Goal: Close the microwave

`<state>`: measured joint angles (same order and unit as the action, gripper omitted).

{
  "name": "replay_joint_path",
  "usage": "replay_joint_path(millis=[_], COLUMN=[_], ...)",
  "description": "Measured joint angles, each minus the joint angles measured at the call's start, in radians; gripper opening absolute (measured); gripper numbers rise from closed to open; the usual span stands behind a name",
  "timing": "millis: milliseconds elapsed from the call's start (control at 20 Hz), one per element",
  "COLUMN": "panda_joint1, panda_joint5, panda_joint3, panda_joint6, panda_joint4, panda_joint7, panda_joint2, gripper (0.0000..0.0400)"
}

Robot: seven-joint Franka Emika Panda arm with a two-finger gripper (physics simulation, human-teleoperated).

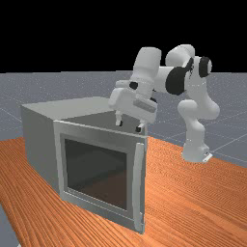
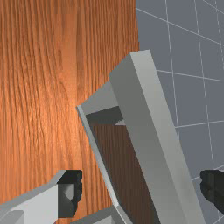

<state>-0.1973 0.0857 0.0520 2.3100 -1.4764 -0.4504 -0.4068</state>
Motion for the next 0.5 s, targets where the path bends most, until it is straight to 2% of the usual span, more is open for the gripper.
replay_joint_path(millis=[50, 150, 300, 350, 500], panda_joint1=[0.001, 0.003, 0.0, 0.008, 0.011], panda_joint5=[-0.004, -0.017, -0.013, -0.033, -0.048], panda_joint3=[0.001, 0.006, 0.003, 0.011, 0.017], panda_joint6=[-0.015, -0.171, -0.199, -0.221, -0.345], panda_joint4=[0.026, 0.144, 0.215, 0.251, 0.39], panda_joint7=[-0.006, -0.022, -0.026, -0.034, -0.04], panda_joint2=[-0.016, -0.072, -0.117, -0.138, -0.227], gripper=[0.04, 0.04, 0.04, 0.04, 0.04])
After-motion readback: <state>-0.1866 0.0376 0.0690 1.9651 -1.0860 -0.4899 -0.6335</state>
